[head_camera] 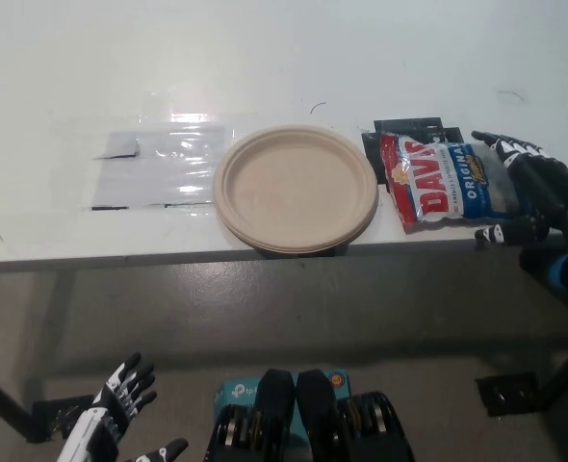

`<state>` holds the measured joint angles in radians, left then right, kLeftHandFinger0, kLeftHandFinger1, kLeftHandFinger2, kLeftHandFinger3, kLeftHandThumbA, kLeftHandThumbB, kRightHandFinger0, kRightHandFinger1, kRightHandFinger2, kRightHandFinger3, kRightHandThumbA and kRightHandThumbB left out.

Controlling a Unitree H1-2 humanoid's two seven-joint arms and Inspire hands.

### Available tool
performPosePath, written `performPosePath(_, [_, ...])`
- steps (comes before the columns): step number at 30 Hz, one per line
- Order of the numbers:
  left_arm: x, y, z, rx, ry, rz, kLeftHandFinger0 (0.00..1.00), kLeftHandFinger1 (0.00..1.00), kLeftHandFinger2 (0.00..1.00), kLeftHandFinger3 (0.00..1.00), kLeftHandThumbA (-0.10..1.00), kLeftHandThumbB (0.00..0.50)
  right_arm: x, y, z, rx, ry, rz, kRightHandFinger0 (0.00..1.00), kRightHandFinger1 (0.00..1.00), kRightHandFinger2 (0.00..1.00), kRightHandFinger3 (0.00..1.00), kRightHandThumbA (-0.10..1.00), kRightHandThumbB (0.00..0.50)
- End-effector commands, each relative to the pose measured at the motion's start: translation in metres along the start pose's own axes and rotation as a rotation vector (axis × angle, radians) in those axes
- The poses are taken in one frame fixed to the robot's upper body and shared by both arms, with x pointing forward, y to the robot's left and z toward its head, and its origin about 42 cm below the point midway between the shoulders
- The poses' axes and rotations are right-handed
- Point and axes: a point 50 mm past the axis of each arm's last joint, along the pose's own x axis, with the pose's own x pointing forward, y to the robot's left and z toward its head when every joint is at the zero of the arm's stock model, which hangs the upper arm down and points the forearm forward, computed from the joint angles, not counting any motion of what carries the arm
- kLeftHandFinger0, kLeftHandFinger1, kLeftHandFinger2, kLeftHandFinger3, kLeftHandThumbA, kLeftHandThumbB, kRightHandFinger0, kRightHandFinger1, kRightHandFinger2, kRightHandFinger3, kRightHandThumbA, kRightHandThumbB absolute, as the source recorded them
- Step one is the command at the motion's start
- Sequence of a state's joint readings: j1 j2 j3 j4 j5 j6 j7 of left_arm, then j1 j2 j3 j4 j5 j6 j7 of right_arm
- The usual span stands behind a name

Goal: The robot picks up a small bag of sunflower seeds on the right hand side and take it to the empty plate on the left hand side then pours some sunflower seeds on to the plate.

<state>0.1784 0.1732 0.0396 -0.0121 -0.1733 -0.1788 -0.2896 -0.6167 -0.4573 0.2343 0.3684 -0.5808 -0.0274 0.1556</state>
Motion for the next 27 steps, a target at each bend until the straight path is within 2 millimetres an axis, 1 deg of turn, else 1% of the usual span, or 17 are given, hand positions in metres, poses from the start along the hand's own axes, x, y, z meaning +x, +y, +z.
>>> performPosePath(1, [-0.0012,-0.0015,0.0058,-0.008,-0.034,-0.003,1.0,1.0,1.0,1.0,1.0,0.305,0.0147,-0.0297,0.0122,-0.025,-0.049,-0.07,1.0,1.0,1.0,1.0,1.0,0.409])
performPosePath(9, [-0.0007,-0.0018,0.0063,-0.008,-0.04,-0.002,1.0,1.0,1.0,1.0,1.0,0.301,0.0171,-0.0354,0.0156,-0.034,-0.036,-0.07,1.0,1.0,1.0,1.0,1.0,0.406])
performPosePath(11, [-0.001,-0.0018,0.0068,-0.003,-0.038,-0.002,1.0,1.0,1.0,1.0,1.0,0.307,0.0181,-0.0361,0.0157,-0.029,-0.032,-0.065,1.0,1.0,1.0,1.0,1.0,0.403])
performPosePath(15, [-0.0005,-0.002,0.0071,-0.002,-0.034,-0.001,1.0,1.0,1.0,1.0,1.0,0.315,0.0185,-0.0348,0.0139,-0.044,-0.03,-0.06,1.0,1.0,1.0,1.0,1.0,0.403])
performPosePath(21, [-0.001,-0.0007,0.0073,-0.001,-0.037,-0.001,1.0,1.0,1.0,1.0,1.0,0.306,0.0211,-0.0288,0.0112,-0.036,-0.024,-0.059,1.0,1.0,1.0,1.0,1.0,0.399])
performPosePath(27, [-0.0008,-0.0006,0.0062,-0.001,-0.039,0.002,1.0,1.0,1.0,1.0,1.0,0.314,0.0235,-0.0272,0.0101,-0.042,-0.018,-0.051,1.0,1.0,1.0,1.0,1.0,0.404])
